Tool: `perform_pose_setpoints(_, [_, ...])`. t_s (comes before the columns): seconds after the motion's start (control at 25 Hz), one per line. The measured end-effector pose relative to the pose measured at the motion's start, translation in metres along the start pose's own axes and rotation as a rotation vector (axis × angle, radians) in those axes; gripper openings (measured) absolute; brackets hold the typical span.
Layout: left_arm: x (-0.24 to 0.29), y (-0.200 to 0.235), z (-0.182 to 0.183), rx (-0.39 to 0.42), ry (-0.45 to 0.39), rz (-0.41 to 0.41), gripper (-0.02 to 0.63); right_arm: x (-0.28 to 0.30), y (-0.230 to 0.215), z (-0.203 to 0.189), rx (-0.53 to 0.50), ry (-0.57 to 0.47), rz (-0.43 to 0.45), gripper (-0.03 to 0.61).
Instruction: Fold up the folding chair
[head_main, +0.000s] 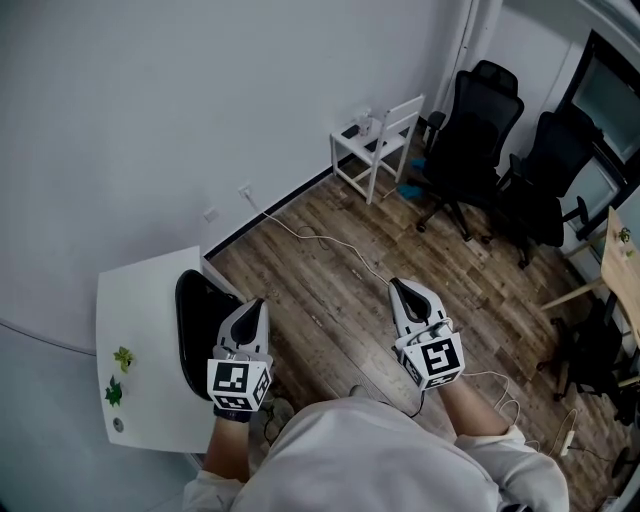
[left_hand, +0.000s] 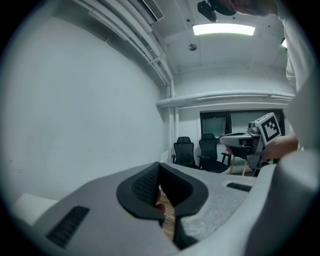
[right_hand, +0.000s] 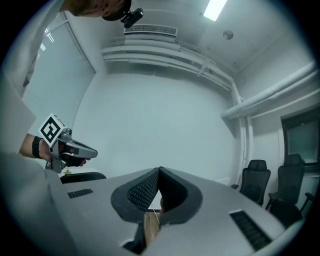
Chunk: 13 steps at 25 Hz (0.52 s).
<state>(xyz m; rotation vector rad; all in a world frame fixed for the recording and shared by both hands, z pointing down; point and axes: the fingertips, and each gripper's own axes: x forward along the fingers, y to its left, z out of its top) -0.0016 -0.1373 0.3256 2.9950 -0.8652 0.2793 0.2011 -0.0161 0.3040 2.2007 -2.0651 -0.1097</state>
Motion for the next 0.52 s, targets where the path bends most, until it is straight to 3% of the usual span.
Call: perform_pose_setpoints(0.52, [-0.0034,0.0008,-0.0026,0.001,0.008,0.01,0.008,0.0007,-0.0046,-0.0015,0.019,0.014,-0.005,0.017])
